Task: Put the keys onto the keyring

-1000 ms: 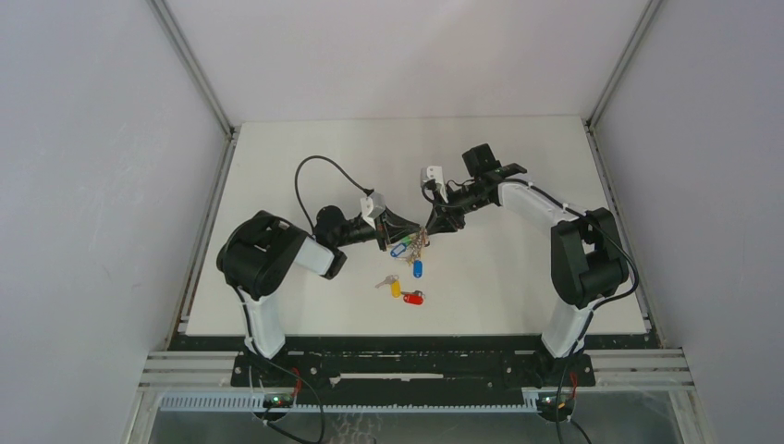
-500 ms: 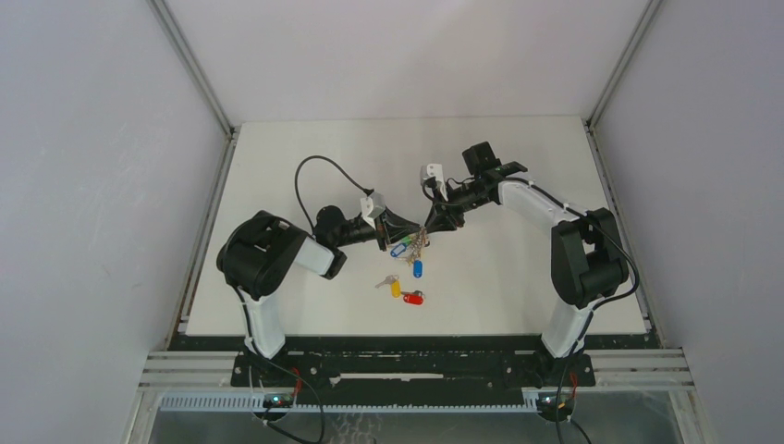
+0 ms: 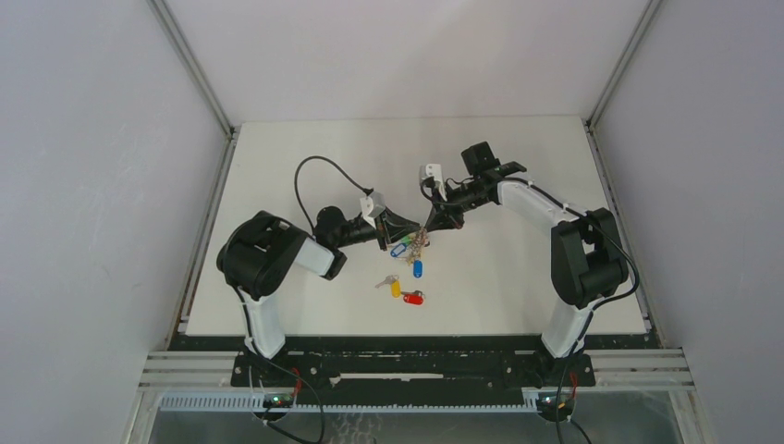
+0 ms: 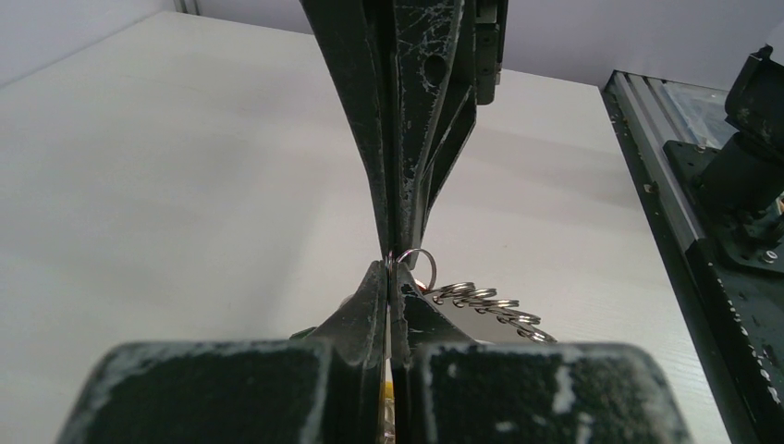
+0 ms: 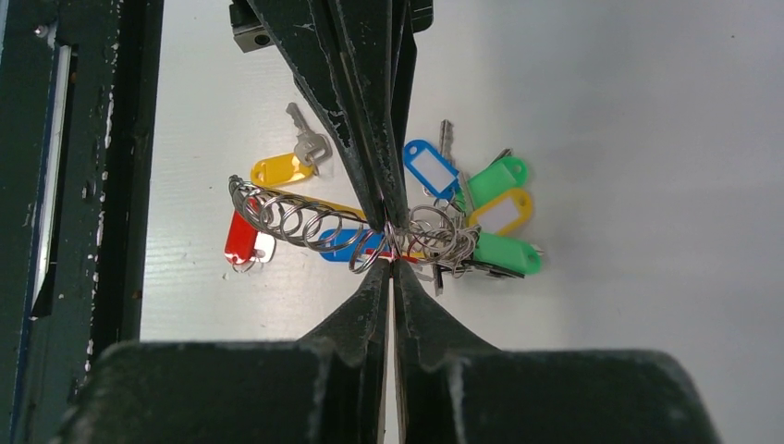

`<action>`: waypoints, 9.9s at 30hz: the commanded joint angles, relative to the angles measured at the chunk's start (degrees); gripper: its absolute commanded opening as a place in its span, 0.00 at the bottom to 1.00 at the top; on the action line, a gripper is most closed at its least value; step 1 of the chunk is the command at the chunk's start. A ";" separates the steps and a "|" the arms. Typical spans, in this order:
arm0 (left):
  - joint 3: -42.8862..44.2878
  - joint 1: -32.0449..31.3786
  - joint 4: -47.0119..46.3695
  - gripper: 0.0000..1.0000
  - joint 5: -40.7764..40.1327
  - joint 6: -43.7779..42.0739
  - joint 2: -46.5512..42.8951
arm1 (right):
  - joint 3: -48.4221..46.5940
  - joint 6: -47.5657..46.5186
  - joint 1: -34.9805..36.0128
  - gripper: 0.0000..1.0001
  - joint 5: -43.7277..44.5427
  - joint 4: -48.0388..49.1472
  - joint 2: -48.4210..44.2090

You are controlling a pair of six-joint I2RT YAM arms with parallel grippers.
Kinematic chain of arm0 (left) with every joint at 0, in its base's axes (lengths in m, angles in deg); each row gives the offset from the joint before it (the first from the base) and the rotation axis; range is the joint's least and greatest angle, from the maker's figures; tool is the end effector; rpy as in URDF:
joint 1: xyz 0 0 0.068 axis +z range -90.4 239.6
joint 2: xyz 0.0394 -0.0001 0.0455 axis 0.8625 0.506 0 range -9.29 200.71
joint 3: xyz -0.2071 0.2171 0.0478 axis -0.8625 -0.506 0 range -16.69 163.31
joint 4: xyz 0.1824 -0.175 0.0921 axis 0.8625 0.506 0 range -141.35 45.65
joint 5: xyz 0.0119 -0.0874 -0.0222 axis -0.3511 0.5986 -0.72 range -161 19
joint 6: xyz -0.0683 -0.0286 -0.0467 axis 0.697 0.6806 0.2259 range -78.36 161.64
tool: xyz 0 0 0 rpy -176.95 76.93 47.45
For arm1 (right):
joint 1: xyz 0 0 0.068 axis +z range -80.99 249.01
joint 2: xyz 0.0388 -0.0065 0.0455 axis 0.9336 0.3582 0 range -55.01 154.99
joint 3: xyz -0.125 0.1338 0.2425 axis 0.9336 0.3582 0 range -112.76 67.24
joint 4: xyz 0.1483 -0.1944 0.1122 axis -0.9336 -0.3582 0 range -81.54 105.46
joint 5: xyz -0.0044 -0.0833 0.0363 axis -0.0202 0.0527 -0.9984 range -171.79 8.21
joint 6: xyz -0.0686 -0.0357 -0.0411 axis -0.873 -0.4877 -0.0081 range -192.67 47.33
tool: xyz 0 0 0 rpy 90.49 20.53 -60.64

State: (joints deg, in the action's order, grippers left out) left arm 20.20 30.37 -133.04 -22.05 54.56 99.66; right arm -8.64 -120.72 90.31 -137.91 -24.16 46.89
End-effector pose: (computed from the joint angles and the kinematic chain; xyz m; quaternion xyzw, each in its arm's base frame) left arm 0.2982 -0.2339 0.1920 0.3966 0.5364 -0.4995 0.5527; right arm 0.3336 0.1992 0.2391 -0.5723 0.6529 0.4043 0.2874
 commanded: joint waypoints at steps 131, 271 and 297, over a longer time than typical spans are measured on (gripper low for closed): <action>2.38 0.52 -3.48 0.29 -0.98 5.10 0.36 | -18.85 -6.12 15.40 0.00 34.82 -16.25 1.09; 1.13 0.58 -3.61 0.00 0.84 5.64 -6.37 | -1.82 -8.22 -0.07 0.01 -8.58 -1.22 0.07; -0.91 0.58 -3.39 0.30 0.28 2.09 -3.84 | -16.70 -5.52 11.36 0.00 23.65 -16.38 0.07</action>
State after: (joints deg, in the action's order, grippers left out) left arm 18.62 30.87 -133.76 -21.25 59.20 96.36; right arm -21.23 -126.50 99.84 -119.11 -37.09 46.24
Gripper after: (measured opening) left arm 0.300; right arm 0.007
